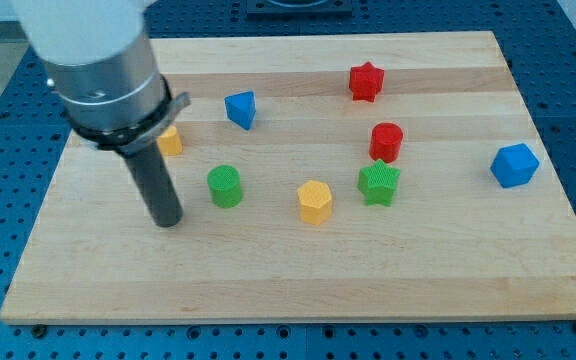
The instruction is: Move the green circle close to the yellow hexagon
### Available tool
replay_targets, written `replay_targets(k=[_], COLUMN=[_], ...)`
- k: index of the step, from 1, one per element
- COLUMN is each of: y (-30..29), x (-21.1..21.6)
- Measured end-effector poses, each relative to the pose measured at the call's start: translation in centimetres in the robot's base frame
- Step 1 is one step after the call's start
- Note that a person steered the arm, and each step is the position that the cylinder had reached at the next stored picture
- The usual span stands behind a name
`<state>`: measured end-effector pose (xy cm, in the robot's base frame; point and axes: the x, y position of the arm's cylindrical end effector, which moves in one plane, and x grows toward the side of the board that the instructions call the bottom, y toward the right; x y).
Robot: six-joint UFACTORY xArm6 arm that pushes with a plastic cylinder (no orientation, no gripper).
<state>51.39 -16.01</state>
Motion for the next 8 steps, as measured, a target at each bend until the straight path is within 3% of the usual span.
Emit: replay_targets(k=[3,8], y=[1.2,5.7], x=[-3.3,-3.6])
